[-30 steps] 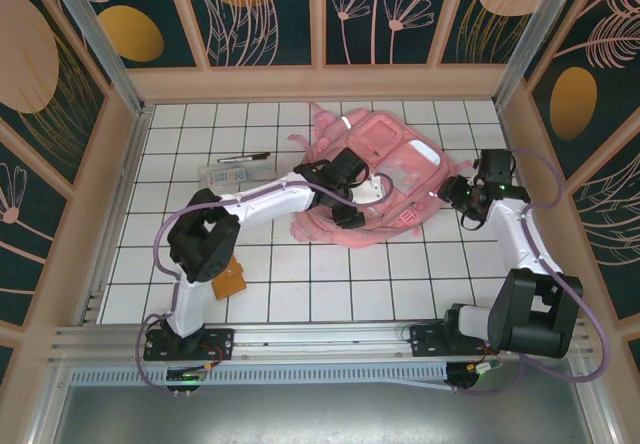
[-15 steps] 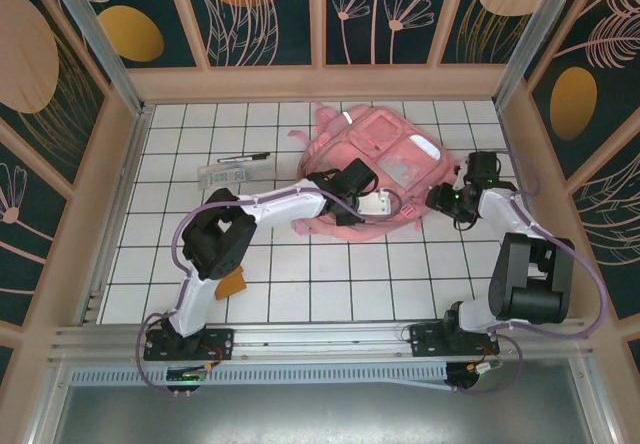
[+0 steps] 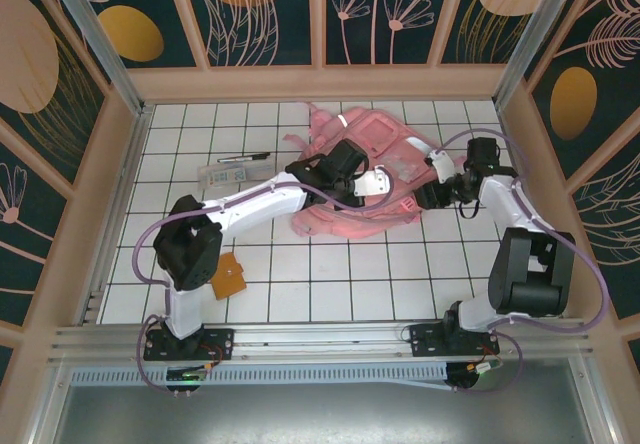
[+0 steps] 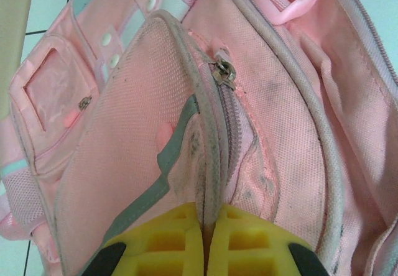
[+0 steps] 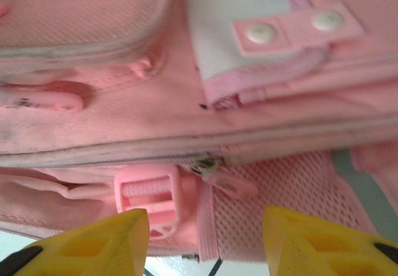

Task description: Pack books, pencil case, and school supplies into a backpack

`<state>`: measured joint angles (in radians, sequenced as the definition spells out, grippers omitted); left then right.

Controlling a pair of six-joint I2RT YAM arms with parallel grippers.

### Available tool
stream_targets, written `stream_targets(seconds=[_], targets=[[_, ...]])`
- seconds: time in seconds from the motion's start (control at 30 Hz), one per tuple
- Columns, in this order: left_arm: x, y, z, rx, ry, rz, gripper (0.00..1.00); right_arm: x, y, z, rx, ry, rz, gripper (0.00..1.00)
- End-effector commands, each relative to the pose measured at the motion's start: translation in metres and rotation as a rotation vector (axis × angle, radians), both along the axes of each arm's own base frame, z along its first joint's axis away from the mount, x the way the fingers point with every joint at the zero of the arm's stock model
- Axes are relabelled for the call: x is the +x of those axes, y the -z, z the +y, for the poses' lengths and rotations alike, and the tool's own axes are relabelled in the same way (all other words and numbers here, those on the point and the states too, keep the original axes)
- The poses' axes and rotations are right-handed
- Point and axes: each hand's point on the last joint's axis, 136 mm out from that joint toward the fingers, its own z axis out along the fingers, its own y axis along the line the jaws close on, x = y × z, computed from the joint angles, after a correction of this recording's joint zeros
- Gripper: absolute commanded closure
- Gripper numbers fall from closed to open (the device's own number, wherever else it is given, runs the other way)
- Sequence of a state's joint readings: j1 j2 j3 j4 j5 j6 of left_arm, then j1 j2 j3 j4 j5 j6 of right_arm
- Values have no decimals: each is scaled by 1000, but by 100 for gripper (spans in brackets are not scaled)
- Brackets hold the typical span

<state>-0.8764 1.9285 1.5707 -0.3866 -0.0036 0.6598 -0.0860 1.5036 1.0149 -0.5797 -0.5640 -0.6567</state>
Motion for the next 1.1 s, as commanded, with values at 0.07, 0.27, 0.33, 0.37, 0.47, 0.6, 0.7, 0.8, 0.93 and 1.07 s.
stream_targets(seconds=[0.07, 0.27, 0.33, 0.37, 0.47, 0.6, 0.7, 0.8, 0.93, 1.07], targets=[[12, -64, -10, -199, 4, -14, 100, 3, -1, 13, 45, -201, -30, 50], [18, -68, -7, -237, -8, 10, 100, -12, 13, 12, 48, -256, 36, 49], [17, -70, -7, -249, 1, 18, 100, -10, 21, 7, 16, -252, 18, 50], [16, -70, -7, -252, 11, 23, 100, -6, 24, 4, -7, -244, -1, 51], [10, -68, -10, -255, 43, 37, 100, 5, 24, 3, -8, -219, -47, 52], [5, -66, -11, -254, 69, 52, 100, 21, 23, 3, 27, -149, -76, 52], [2, -66, -10, -251, 82, 53, 100, 25, 18, 6, 112, -135, -69, 52], [-2, -68, -11, -254, 105, 57, 100, 19, 16, 11, 192, -162, -18, 51], [-1, -74, -16, -270, 114, 67, 100, 15, 30, 11, 163, -185, 14, 52], [1, -77, -18, -274, 111, 63, 100, 14, 27, 13, 173, -209, 16, 85]])
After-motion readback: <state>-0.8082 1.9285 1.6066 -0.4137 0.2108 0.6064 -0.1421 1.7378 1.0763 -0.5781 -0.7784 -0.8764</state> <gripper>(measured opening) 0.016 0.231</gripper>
